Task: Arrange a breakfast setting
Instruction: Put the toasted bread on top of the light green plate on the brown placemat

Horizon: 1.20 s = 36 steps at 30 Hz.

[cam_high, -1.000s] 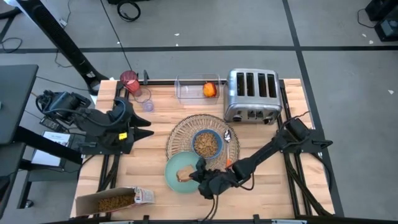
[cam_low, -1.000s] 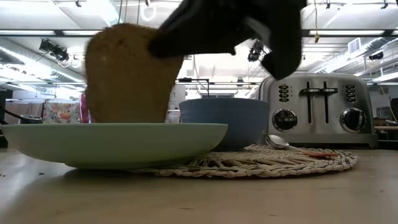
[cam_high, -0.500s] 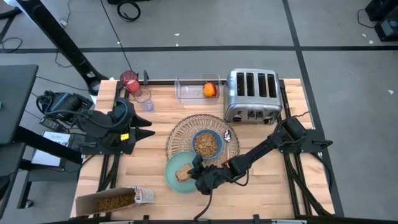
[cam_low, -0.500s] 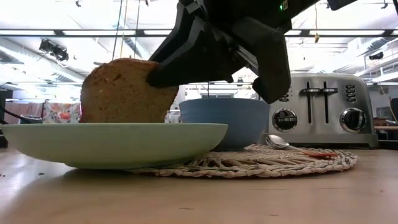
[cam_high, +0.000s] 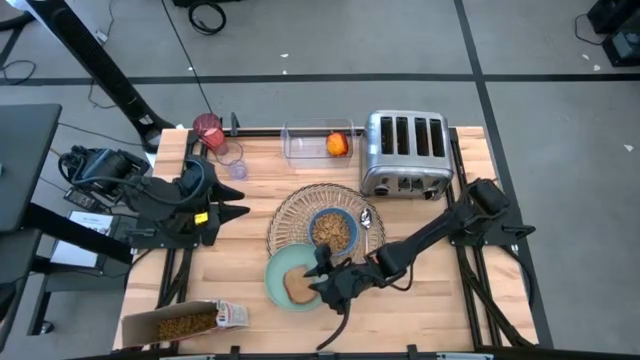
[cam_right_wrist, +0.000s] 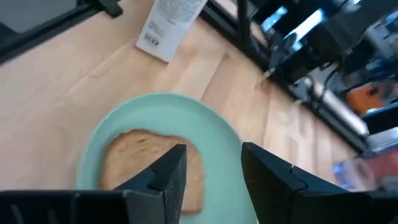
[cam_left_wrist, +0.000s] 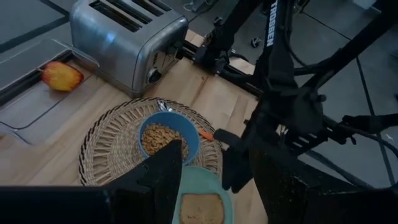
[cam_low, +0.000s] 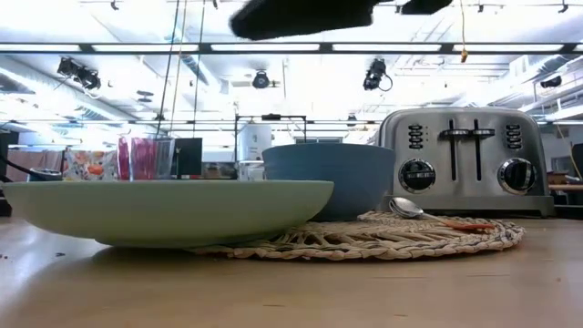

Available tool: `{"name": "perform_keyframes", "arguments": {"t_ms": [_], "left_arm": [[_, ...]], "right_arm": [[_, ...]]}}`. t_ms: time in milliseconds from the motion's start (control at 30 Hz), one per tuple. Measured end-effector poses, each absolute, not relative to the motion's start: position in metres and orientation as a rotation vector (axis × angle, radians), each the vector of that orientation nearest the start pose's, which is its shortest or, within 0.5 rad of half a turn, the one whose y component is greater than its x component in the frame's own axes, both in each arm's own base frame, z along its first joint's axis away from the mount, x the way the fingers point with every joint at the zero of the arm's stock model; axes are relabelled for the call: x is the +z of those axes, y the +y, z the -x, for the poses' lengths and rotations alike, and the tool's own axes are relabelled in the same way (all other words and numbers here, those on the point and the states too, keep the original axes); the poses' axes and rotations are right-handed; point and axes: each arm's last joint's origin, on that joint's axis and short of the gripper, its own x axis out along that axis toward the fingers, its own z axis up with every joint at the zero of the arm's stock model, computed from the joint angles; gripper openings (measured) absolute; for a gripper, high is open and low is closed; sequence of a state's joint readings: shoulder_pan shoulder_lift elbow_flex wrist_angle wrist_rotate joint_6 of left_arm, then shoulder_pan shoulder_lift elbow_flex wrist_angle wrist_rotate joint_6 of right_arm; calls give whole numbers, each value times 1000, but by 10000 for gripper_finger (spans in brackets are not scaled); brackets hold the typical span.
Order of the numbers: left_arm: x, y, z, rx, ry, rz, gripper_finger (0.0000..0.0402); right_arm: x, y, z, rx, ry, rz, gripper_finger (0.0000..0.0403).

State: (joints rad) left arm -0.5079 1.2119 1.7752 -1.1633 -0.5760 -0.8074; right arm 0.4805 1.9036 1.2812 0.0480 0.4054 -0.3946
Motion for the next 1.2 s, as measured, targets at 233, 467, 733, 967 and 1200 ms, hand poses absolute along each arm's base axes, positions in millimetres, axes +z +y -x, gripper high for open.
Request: {"name": "perform_keyframes", "arguments": {"t_ms": [233,467,733,967,1200], "left_arm": [[475,-79,-175,283,469,476,192],[466,-87,-191,301,501,426,192],[456,-97,-207,321,541,419,192],[450,-102,-215,322,568,410,192],[449,-106,-214,308,572,428,192]], "right_arm": [[234,177,-356,286,595,428,160],[190,185,-365,308,732,327,158],[177,194,-395,285,748,296,158],[155,181,-423,227,792,285,158],[142,167,-430,195,842,272,158]]}}
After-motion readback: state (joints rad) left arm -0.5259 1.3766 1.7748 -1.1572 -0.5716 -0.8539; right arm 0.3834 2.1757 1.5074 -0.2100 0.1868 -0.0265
